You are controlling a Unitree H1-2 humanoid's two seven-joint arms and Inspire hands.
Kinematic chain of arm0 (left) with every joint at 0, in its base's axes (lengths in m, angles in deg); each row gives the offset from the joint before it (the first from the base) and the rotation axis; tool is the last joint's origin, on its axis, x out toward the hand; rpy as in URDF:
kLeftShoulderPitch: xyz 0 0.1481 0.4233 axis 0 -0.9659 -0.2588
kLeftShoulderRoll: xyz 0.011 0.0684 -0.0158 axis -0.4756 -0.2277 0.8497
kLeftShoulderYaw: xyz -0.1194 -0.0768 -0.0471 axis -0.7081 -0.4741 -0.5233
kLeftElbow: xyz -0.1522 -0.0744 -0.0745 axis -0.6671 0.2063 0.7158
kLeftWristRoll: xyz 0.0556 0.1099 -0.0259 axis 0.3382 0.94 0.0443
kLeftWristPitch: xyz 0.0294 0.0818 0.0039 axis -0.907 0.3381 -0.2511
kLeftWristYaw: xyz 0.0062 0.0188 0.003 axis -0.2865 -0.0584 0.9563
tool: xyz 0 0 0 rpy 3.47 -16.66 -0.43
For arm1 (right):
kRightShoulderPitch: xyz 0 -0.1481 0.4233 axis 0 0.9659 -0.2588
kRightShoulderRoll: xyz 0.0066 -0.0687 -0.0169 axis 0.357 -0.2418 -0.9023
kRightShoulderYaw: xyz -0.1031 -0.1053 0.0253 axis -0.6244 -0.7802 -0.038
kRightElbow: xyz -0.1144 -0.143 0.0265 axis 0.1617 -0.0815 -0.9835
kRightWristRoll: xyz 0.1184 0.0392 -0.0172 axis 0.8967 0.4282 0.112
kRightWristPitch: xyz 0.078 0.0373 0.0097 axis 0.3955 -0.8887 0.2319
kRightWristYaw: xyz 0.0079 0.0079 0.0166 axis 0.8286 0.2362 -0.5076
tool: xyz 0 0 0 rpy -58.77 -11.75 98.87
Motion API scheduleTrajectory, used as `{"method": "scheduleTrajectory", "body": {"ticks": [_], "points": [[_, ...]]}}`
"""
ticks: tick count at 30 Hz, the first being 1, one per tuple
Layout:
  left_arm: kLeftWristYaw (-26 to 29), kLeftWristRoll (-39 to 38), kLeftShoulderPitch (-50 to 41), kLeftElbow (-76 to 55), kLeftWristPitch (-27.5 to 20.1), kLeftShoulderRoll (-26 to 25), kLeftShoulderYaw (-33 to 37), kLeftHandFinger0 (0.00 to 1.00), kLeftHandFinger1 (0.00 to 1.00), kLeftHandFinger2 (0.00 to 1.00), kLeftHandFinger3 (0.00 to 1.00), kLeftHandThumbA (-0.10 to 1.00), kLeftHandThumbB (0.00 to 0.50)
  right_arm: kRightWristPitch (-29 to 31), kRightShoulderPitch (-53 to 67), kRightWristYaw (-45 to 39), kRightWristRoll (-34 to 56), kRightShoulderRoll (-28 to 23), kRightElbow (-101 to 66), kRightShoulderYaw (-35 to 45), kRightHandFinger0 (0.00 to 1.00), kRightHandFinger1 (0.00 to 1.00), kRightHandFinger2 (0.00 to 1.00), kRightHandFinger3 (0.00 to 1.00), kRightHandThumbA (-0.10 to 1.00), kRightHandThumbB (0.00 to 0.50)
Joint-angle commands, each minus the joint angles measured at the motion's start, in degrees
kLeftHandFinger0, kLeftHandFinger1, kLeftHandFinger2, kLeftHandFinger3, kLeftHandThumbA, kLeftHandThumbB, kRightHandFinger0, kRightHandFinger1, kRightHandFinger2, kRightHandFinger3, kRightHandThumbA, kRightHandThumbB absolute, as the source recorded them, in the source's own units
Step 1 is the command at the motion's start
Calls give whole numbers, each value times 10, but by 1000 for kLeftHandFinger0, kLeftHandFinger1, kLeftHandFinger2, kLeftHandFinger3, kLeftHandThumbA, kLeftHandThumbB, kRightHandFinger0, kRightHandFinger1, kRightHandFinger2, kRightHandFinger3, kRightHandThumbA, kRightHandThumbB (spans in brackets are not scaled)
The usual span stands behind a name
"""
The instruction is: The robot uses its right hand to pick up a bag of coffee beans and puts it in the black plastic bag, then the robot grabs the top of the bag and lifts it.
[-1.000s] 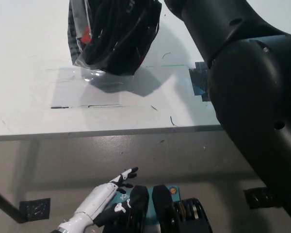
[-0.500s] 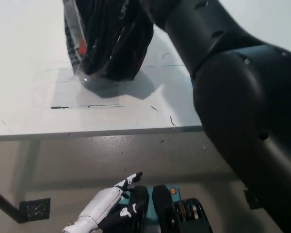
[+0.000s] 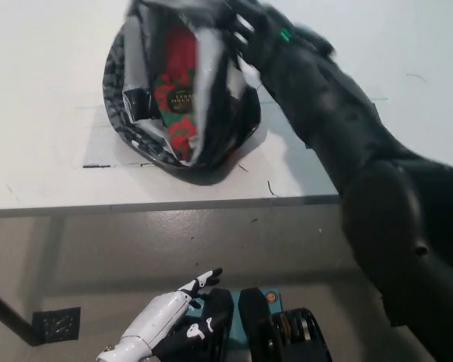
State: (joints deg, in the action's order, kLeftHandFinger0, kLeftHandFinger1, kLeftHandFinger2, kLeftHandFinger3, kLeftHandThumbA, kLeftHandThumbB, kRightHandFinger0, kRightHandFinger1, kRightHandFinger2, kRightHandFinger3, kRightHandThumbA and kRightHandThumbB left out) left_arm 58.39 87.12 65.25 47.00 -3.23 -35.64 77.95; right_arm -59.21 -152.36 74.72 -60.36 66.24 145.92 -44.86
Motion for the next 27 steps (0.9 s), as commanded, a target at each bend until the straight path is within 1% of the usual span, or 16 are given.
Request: {"method": "scheduleTrajectory", "body": {"ticks": [1, 2, 3, 4, 5, 6, 9, 10, 11, 12, 15, 19, 20, 22, 26, 27], "points": [[2, 8, 6, -13, 4, -5, 2, 722, 766, 915, 1000, 1000, 233, 32, 33, -67, 15, -29, -20, 1, 703, 872, 1000, 1000, 134, 137], [1, 8, 7, -13, 6, -5, 2, 728, 774, 924, 1000, 1000, 236, 31, 42, -84, 13, -33, -21, -2, 874, 1000, 1000, 1000, 251, 150], [-3, 7, 7, -14, 11, -6, 2, 739, 785, 935, 1000, 1000, 236, 34, 60, -118, -5, -42, -25, -25, 1000, 1000, 1000, 1000, 424, 176], [-5, 6, 6, -16, 12, -7, 1, 744, 789, 939, 1000, 1000, 236, 37, 69, -134, -23, -47, -27, -44, 1000, 1000, 1000, 1000, 606, 213], [-4, 6, 5, -17, 12, -7, 1, 752, 794, 942, 1000, 1000, 238, 41, 77, -148, -44, -53, -30, -68, 1000, 1000, 1000, 1000, 709, 249], [-3, 6, 5, -16, 11, -7, 1, 754, 795, 943, 1000, 1000, 239, 44, 80, -154, -51, -56, -32, -79, 1000, 1000, 1000, 1000, 745, 268], [0, 12, 5, -16, 10, -9, 0, 757, 800, 944, 1000, 1000, 246, 61, 82, -175, -92, -75, -43, -140, 1000, 1000, 1000, 1000, 802, 351], [1, 14, 3, -18, 12, -10, 0, 766, 809, 953, 1000, 1000, 247, 59, 81, -185, -99, -80, -46, -157, 1000, 1000, 1000, 1000, 819, 425], [1, 14, 1, -19, 12, -11, 0, 768, 811, 955, 1000, 1000, 247, 56, 79, -190, -101, -83, -51, -170, 1000, 1000, 1000, 1000, 810, 394], [1, 13, 6, -16, 12, -12, -2, 769, 811, 956, 1000, 1000, 246, 53, 72, -199, -108, -90, -56, -185, 1000, 1000, 1000, 1000, 803, 390], [3, 11, -2, -16, 9, -12, -3, 763, 807, 954, 1000, 1000, 251, 65, 68, -224, -138, -105, -88, -236, 1000, 1000, 1000, 1000, 841, 449], [4, 10, -8, -14, 7, -15, -5, 747, 794, 941, 1000, 1000, 232, 62, 73, -237, -161, -126, -180, -293, 1000, 1000, 1000, 1000, 929, 441], [6, 10, -11, -14, 4, -16, -6, 747, 794, 940, 1000, 1000, 231, 60, 79, -242, -160, -130, -218, -299, 1000, 1000, 1000, 1000, 892, 416], [8, 10, -12, -10, 2, -16, -7, 740, 788, 934, 1000, 1000, 238, 20, 80, -252, -168, -145, -279, -316, 1000, 1000, 1000, 1000, 867, 497], [7, 9, -24, -19, 9, -17, -8, 749, 796, 937, 1000, 1000, 235, -34, 99, -271, -162, -175, -420, -330, 1000, 1000, 1000, 1000, 829, 479], [8, 9, -28, -20, 5, -18, -8, 749, 796, 936, 1000, 1000, 232, -52, 108, -270, -155, -181, -463, -325, 1000, 1000, 1000, 1000, 980, 495]]}}
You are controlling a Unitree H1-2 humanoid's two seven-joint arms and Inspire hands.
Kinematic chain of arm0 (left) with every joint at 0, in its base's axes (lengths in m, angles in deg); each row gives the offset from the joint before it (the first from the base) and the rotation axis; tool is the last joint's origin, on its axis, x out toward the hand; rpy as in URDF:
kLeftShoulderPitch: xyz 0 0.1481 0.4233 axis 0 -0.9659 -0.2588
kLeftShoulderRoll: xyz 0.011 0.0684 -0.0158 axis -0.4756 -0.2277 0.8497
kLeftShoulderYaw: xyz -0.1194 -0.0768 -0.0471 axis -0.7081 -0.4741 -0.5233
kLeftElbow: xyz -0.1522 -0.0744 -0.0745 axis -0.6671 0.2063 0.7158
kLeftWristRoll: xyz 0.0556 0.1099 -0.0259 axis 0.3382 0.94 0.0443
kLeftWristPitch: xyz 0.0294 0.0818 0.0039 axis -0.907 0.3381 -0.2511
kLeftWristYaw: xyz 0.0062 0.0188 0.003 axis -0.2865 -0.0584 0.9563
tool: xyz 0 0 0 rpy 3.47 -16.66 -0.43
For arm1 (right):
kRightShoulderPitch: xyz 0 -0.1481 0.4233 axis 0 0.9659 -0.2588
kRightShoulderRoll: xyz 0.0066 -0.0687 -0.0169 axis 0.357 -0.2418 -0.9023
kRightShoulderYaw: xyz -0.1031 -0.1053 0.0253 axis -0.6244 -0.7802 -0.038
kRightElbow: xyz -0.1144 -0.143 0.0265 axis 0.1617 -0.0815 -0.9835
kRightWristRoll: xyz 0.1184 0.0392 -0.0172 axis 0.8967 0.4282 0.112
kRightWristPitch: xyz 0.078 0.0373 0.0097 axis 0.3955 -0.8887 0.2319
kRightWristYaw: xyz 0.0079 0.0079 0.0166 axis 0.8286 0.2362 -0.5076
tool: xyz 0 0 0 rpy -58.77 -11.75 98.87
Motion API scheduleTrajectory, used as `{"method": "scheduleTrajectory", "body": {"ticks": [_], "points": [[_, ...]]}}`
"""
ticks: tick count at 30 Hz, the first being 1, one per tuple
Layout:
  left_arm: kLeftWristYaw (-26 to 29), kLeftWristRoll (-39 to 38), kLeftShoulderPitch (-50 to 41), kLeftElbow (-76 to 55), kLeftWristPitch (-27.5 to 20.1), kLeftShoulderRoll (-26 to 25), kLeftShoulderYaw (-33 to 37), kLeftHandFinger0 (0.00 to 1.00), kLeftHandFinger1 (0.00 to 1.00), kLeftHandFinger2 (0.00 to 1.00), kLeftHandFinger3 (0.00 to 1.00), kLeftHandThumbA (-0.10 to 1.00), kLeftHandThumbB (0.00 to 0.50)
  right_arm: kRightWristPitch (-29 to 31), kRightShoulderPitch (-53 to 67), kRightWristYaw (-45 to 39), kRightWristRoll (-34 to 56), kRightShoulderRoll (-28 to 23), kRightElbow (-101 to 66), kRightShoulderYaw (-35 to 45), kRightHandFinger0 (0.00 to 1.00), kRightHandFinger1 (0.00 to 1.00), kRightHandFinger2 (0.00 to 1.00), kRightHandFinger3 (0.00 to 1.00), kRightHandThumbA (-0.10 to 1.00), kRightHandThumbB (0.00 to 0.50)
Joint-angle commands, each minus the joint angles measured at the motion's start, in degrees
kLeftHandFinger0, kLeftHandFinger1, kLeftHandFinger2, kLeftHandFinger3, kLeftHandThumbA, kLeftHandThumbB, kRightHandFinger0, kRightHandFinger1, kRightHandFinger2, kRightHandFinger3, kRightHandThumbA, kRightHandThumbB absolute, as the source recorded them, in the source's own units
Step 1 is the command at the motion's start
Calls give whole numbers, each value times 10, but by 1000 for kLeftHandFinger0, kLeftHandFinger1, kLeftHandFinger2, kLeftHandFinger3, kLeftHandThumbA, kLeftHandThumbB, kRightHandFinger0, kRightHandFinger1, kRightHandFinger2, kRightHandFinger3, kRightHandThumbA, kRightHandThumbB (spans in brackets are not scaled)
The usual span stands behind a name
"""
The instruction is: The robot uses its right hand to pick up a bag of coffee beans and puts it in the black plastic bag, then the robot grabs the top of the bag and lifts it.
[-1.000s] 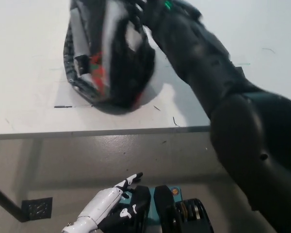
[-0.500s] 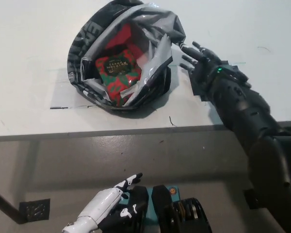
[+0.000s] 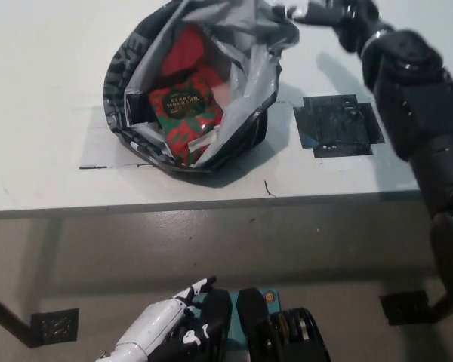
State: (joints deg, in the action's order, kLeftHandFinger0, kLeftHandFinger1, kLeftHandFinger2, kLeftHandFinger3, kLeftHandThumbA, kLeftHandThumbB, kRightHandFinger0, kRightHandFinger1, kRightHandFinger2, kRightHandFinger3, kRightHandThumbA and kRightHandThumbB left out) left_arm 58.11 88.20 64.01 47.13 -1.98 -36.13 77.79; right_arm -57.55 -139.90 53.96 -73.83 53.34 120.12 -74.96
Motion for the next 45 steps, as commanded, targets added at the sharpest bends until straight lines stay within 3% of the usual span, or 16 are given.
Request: {"method": "scheduleTrajectory", "body": {"ticks": [1, 4, 6, 10, 13, 16, 20, 23, 25, 26, 30, 33, 37, 39, 40, 45], "points": [[10, -1, -18, -23, -4, -13, -7, 752, 797, 937, 1000, 1000, 231, -91, -9, -60, -12, -61, -256, -18, 1000, 1000, 1000, 1000, 921, 483], [7, -5, -16, -23, 2, -16, -13, 770, 809, 944, 1000, 1000, 233, -176, 14, -57, 25, -96, -421, 8, 1000, 1000, 1000, 1000, 953, 500], [9, -18, -14, -15, -9, -19, -19, 761, 796, 926, 1000, 1000, 229, -210, 29, -55, 50, -116, -499, 17, 1000, 1000, 1000, 1000, 885, 480], [10, -27, -11, -5, -17, -24, -25, 780, 812, 927, 1000, 1000, 274, -213, 69, -49, 138, -186, -604, 18, 1000, 1000, 1000, 1000, 834, 500], [20, -26, -15, -2, -23, -24, -30, 797, 812, 915, 1000, 1000, 274, -213, 101, -11, 226, -230, -666, 29, 1000, 1000, 1000, 1000, 795, 500], [23, -29, -29, -11, -15, -25, -39, 835, 848, 958, 1000, 1000, 268, -213, 151, -10, 244, -269, -745, 55, 1000, 1000, 1000, 1000, 978, 436], [22, -77, -20, 3, -33, -25, -65, 861, 906, 1000, 1000, 916, 221, -213, 263, -17, 242, -304, -885, 117, 1000, 1000, 1000, 1000, 1000, 485], [26, -87, -15, 10, -36, -24, -75, 1000, 1000, 1000, 1000, 981, 258, -213, 335, -11, 278, -294, -958, 161, 1000, 1000, 1000, 1000, 1000, 500], [29, -89, -14, 13, -36, -22, -79, 1000, 1000, 1000, 1000, 981, 266, -201, 380, -10, 285, -289, -992, 178, 1000, 1000, 1000, 1000, 1000, 500], [34, -94, -20, 20, -45, -22, -85, 1000, 1000, 1000, 1000, 974, 253, -164, 479, -3, 293, -281, -1054, 191, 1000, 1000, 1000, 1000, 1000, 500], [41, -95, -26, 30, -58, -25, -92, 1000, 1000, 1000, 1000, 983, 259, -87, 592, 13, 297, -238, -1104, 154, 1000, 1000, 1000, 1000, 944, 500], [49, -91, -24, 41, -69, -27, -96, 1000, 1000, 1000, 1000, 979, 232, -30, 622, -11, 221, -214, -1106, 107, 1000, 1000, 1000, 1000, 1000, 459], [38, -95, -16, 29, -47, -25, -102, 1000, 1000, 1000, 1000, 979, 257, 0, 656, -24, 165, -163, -1106, 60, 1000, 1000, 1000, 1000, 1000, 500], [35, -100, -10, 28, -45, -25, -108, 1000, 1000, 1000, 1000, 985, 257, 0, 674, -27, 116, -124, -1106, 28, 1000, 1000, 1000, 1000, 1000, 482], [35, -103, -3, 31, -48, -24, -111, 1000, 1000, 1000, 1000, 974, 251, 4, 687, -35, 85, -110, -1095, 14, 1000, 1000, 1000, 1000, 1000, 430], [29, -111, -4, 25, -47, -20, -119, 1000, 1000, 1000, 1000, 997, 251, 58, 774, -43, -17, -61, -984, -39, 1000, 1000, 1000, 1000, 1000, 431]]}}
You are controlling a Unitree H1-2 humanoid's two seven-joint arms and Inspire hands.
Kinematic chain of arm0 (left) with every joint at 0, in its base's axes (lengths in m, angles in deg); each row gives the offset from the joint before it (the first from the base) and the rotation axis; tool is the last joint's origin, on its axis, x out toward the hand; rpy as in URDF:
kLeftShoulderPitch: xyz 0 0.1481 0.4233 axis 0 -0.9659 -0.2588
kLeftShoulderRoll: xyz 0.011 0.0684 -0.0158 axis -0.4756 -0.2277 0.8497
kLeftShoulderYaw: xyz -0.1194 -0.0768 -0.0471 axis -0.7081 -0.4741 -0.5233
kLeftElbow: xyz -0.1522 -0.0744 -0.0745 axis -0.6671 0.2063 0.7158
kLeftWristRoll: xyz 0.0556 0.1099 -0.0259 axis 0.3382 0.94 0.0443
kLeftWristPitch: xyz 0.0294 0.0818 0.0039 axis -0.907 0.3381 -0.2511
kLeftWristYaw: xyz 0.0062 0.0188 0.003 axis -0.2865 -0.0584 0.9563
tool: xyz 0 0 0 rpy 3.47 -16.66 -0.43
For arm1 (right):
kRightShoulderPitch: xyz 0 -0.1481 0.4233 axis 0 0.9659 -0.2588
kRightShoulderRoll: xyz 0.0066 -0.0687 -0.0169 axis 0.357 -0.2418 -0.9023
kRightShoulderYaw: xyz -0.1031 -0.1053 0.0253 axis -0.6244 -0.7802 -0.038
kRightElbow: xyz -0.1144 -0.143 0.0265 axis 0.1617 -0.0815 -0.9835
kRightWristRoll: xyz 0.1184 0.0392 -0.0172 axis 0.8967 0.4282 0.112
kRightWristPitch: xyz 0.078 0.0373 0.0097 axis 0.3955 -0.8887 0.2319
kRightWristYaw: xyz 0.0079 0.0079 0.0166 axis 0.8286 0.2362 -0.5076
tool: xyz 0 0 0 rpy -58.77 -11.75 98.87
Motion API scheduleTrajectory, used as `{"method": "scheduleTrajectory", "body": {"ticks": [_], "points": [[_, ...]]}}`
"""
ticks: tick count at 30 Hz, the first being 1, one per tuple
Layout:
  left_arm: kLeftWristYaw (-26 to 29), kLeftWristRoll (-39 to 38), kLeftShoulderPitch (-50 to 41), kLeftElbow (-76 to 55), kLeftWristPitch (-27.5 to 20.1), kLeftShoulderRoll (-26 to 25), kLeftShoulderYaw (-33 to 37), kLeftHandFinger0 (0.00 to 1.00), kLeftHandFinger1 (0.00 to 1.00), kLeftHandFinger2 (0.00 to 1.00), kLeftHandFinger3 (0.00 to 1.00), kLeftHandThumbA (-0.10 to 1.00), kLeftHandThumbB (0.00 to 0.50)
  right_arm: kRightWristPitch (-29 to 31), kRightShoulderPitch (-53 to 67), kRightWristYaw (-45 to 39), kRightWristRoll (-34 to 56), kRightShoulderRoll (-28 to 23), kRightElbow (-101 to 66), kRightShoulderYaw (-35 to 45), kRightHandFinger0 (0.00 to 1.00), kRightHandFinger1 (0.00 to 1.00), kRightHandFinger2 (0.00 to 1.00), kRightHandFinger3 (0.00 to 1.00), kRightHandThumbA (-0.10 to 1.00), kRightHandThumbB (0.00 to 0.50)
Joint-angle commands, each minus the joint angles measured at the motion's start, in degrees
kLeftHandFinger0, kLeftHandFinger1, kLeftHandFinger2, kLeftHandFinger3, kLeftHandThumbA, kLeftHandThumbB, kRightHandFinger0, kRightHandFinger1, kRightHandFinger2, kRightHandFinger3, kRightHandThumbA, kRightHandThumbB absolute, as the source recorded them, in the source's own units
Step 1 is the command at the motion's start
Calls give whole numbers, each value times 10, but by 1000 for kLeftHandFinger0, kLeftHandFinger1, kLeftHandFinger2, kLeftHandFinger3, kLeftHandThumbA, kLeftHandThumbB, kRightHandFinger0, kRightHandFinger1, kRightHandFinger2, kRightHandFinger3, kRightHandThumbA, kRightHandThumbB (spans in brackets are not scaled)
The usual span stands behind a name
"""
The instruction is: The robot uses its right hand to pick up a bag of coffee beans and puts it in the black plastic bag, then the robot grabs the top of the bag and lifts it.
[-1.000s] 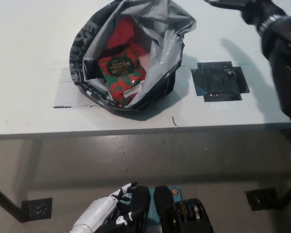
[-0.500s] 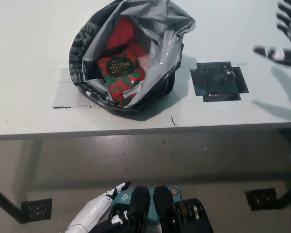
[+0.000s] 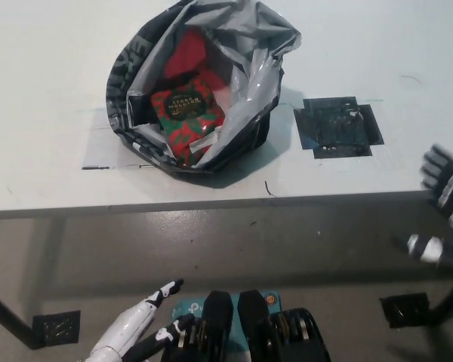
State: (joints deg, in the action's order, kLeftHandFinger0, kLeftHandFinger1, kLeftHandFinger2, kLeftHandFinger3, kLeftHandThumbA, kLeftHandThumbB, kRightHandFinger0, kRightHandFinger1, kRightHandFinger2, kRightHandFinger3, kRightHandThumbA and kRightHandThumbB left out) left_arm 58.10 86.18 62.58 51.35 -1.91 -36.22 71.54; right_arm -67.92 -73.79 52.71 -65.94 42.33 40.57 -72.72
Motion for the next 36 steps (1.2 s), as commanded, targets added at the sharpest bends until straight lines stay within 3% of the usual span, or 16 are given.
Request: {"method": "scheduleTrajectory", "body": {"ticks": [1, 4, 5, 6, 7, 10, 11, 21, 27, 36], "points": [[29, -89, 9, -18, -50, -18, -56, 1000, 1000, 1000, 1000, 1000, 262, 176, 123, -30, -104, 54, -153, -68, 1000, 1000, 1000, 1000, 1000, 398], [24, -86, 13, -15, -55, -19, -60, 1000, 1000, 1000, 1000, 1000, 260, 234, 125, -21, -127, 76, -54, -77, 1000, 1000, 1000, 1000, 1000, 350], [21, -89, 14, -15, -51, -18, -61, 1000, 1000, 1000, 1000, 1000, 253, 251, 118, -17, -136, 80, -21, -78, 1000, 1000, 1000, 1000, 1000, 305], [18, -92, 14, -16, -47, -17, -63, 1000, 1000, 1000, 1000, 1000, 253, 271, 111, -11, -147, 87, 17, -79, 1000, 1000, 1000, 1000, 1000, 302], [18, -94, 14, -17, -45, -16, -66, 1000, 1000, 1000, 1000, 988, 244, 279, 105, 8, -175, 95, 51, -82, 1000, 1000, 1000, 1000, 1000, 338], [21, -95, 14, -16, -50, -11, -67, 1000, 1000, 1000, 1000, 981, 237, 300, 94, 23, -195, 107, 113, -86, 1000, 1000, 1000, 1000, 1000, 332], [20, -96, 14, -16, -51, -9, -67, 1000, 1000, 1000, 1000, 980, 237, 300, 90, 18, -182, 112, 139, -88, 1000, 1000, 1000, 1000, 1000, 362], [22, -91, -17, -35, -51, -2, -61, 1000, 1000, 1000, 1000, 988, 232, 318, 97, 13, -204, 108, 212, -99, 1000, 1000, 1000, 1000, 1000, 284], [29, -82, -50, -47, -58, -2, -58, 1000, 1000, 1000, 1000, 987, 236, 341, 110, 12, -224, 108, 234, -110, 1000, 1000, 1000, 1000, 1000, 292], [32, -81, -57, -44, -64, -1, -55, 1000, 1000, 1000, 1000, 914, 202, 344, 107, 6, -246, 104, 245, -117, 1000, 1000, 1000, 1000, 1000, 331]]}}
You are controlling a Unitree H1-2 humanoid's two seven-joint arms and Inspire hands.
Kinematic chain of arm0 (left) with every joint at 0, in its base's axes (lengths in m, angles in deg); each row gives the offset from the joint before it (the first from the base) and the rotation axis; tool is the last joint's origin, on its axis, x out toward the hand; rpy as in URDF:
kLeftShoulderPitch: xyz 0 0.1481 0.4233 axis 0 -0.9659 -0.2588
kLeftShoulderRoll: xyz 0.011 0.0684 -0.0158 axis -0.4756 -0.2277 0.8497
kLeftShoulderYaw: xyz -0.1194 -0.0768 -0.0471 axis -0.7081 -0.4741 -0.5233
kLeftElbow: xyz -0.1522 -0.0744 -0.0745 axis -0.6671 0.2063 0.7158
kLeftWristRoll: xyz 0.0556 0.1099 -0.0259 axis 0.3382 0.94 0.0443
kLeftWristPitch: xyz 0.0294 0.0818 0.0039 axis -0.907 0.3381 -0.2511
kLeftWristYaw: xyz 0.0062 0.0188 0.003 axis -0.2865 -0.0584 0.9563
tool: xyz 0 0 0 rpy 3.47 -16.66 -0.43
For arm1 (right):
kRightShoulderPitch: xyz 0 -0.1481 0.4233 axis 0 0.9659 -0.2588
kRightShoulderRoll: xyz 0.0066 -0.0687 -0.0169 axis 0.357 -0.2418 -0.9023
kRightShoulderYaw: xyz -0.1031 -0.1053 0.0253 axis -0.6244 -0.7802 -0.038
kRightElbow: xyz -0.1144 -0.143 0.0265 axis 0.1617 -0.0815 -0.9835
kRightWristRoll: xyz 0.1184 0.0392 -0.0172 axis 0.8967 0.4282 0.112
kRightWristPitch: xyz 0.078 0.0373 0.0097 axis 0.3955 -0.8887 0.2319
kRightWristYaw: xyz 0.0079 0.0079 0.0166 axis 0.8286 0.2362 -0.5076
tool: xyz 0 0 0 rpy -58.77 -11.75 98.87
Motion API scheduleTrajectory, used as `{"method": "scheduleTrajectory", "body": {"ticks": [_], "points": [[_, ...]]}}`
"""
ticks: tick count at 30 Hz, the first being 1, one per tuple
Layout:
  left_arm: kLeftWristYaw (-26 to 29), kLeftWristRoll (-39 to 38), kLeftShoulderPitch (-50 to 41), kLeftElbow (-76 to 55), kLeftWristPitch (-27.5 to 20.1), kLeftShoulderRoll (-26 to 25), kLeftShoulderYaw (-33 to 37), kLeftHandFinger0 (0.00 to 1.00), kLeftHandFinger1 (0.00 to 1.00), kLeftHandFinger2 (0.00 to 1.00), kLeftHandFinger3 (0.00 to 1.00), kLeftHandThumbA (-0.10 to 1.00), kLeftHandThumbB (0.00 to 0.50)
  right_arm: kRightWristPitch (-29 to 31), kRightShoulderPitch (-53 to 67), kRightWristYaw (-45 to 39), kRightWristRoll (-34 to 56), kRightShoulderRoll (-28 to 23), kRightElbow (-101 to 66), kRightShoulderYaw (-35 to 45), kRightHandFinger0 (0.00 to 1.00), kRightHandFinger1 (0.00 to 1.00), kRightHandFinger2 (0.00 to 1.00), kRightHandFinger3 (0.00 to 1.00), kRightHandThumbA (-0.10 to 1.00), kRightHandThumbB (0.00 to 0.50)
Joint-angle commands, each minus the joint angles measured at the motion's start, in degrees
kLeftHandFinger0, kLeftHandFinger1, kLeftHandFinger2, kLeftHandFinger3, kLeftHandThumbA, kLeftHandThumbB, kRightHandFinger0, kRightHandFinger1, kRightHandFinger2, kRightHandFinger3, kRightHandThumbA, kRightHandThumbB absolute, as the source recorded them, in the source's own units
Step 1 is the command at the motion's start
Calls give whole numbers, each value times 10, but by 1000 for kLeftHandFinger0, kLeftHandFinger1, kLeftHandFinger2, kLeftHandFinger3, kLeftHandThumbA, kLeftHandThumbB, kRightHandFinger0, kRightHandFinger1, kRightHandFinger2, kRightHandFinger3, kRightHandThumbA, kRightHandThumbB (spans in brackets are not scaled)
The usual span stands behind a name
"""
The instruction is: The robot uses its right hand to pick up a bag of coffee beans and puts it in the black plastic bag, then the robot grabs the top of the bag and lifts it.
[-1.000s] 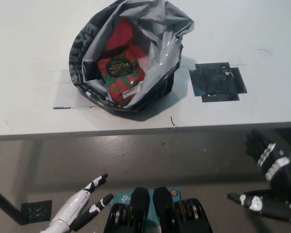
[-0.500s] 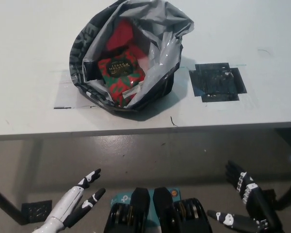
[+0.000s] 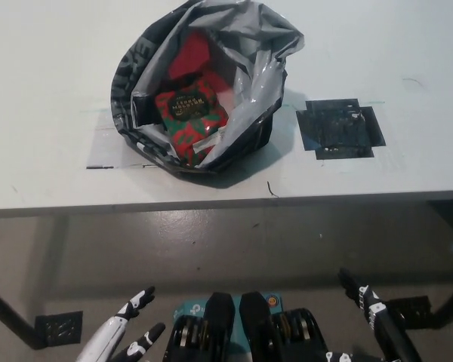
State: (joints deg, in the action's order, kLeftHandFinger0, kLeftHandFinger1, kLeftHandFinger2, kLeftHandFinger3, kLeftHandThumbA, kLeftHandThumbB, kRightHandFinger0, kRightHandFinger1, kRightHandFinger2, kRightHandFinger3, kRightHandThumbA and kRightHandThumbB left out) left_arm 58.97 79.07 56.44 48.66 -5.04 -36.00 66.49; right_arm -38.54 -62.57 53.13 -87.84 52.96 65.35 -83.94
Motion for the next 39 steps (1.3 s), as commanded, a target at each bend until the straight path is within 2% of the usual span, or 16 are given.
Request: {"method": "scheduleTrajectory", "body": {"ticks": [1, 5, 6, 9, 18, 23, 29, 39], "points": [[24, -9, 5, -18, -32, -3, -4, 1000, 1000, 1000, 1000, 918, 209, 46, -6, 1, -29, -1, -5, -5, 1000, 1000, 1000, 1000, 1000, 338], [25, -10, 7, -16, -31, -2, -4, 1000, 1000, 1000, 1000, 903, 207, 44, -9, -1, -30, 0, -6, -7, 1000, 1000, 1000, 1000, 1000, 335], [25, -12, 8, -12, -35, -1, -4, 1000, 1000, 1000, 1000, 876, 187, 47, -9, -3, -32, -2, -5, -8, 1000, 1000, 1000, 1000, 1000, 316], [28, -13, 11, -5, -44, 0, -4, 1000, 1000, 1000, 1000, 861, 184, 46, -11, -5, -37, -3, -6, -10, 1000, 1000, 1000, 1000, 1000, 307], [30, -8, 14, -2, -42, -1, -3, 1000, 1000, 1000, 1000, 884, 189, 39, -16, 4, -76, -5, -8, -15, 1000, 1000, 1000, 1000, 1000, 323], [28, -4, 15, -7, -36, -2, -3, 1000, 1000, 1000, 1000, 890, 183, 32, -18, 4, -93, -4, -14, -17, 1000, 1000, 1000, 1000, 1000, 297], [35, 4, 20, 1, -45, -5, -2, 1000, 1000, 1000, 1000, 916, 182, 32, -23, 4, -101, -3, -12, -19, 1000, 1000, 1000, 1000, 1000, 306], [39, 3, 25, 4, -39, -8, -5, 1000, 1000, 1000, 1000, 907, 176, 29, -41, -4, -102, -5, 3, -19, 1000, 1000, 1000, 1000, 1000, 273]]}}
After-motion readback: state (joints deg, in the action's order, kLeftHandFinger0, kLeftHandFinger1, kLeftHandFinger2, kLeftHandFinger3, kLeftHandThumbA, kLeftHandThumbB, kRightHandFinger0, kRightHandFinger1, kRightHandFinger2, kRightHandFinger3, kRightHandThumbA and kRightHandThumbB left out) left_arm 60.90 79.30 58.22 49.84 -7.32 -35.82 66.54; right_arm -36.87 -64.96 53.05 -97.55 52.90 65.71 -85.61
